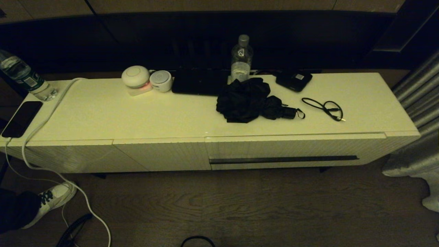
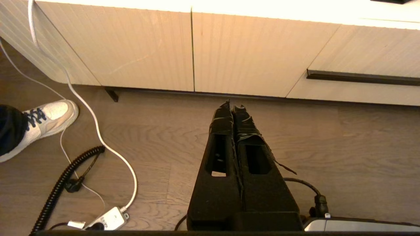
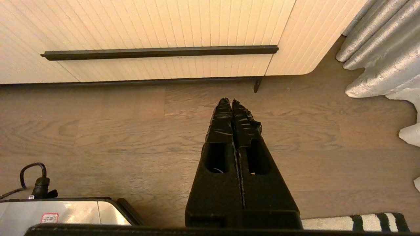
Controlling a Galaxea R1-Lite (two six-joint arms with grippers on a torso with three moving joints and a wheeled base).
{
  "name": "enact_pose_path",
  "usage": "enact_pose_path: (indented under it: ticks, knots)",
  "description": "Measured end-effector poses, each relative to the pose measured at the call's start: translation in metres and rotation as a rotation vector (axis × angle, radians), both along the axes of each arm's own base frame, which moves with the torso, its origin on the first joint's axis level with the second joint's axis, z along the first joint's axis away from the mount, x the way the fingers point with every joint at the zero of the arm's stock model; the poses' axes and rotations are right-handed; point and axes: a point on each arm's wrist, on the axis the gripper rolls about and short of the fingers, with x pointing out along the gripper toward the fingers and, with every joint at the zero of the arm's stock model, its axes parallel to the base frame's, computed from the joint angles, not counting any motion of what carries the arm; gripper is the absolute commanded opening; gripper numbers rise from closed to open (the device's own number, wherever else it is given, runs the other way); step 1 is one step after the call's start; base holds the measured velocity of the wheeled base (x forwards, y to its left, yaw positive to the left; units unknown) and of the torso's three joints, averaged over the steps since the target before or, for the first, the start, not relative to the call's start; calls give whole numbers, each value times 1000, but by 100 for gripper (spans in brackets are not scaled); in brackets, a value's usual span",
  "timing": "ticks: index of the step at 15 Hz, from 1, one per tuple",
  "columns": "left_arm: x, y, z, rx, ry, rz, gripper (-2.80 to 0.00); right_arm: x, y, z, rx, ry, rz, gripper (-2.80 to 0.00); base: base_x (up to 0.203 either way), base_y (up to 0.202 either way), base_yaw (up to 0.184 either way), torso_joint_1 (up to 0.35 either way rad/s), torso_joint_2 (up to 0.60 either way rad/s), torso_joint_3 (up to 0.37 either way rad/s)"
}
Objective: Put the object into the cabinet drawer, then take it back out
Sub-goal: Open the drawer
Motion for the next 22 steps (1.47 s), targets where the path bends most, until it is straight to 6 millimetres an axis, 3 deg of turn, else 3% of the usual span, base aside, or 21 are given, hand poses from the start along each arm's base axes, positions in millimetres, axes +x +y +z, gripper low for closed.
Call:
enact_pose_path:
  ticks: [17,19,22]
  knots:
    - [0,0,0,0,0,0,-280,-1,0,3,-35,1,-2,-280,0,0,0,0,0,0]
    - [0,0,0,1,0,-1,-280,-6,0,21,-36,-2,8,-280,0,0,0,0,0,0]
    - [0,0,0,1,0,0,-280,-23,1,90,-58,-61,64,-280,0,0,0,0,0,0]
